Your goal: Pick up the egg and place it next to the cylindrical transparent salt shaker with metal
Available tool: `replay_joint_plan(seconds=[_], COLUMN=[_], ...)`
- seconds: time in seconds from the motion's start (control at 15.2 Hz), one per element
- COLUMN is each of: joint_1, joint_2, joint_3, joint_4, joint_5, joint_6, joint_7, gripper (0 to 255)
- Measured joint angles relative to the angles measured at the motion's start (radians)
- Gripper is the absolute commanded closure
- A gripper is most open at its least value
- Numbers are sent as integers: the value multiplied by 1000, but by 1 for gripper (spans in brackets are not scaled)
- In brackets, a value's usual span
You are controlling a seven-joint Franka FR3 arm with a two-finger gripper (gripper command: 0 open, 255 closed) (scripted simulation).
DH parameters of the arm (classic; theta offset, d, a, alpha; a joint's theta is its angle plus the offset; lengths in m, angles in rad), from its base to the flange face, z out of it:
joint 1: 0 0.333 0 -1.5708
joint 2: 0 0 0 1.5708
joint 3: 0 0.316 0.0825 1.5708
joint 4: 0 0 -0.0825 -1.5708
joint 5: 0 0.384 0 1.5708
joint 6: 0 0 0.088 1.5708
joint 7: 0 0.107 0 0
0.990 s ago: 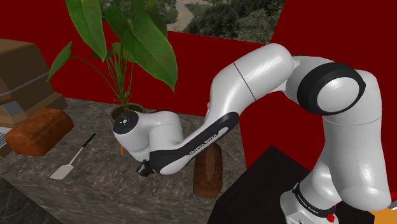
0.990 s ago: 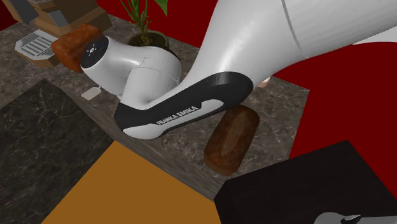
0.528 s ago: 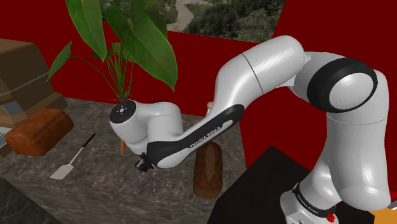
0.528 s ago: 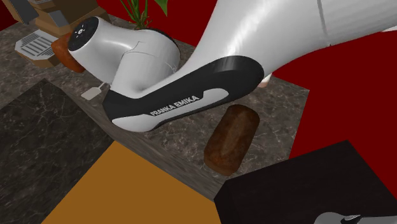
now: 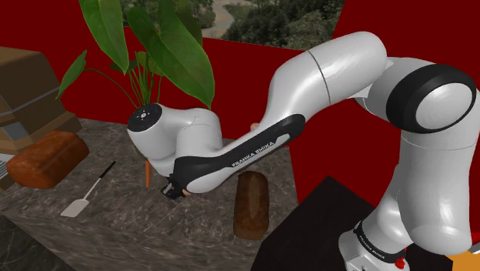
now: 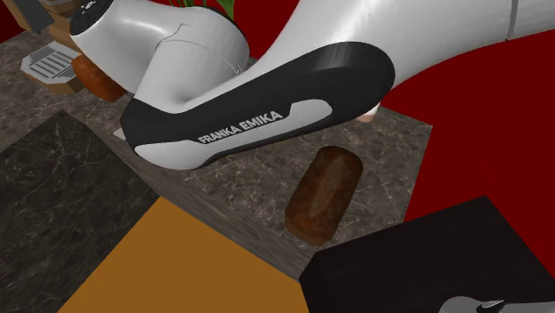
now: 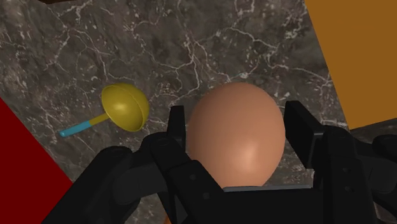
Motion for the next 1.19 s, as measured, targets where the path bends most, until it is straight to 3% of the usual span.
replay_joint_plan(seconds=[0.86, 1.19], joint_1=[-7, -87], joint_2=[-75, -179], joint_3=[21, 6], joint_4=[69, -70], joint_5=[49, 78], joint_6=[-128, -61], joint_7=[-56, -130], gripper=[255, 255])
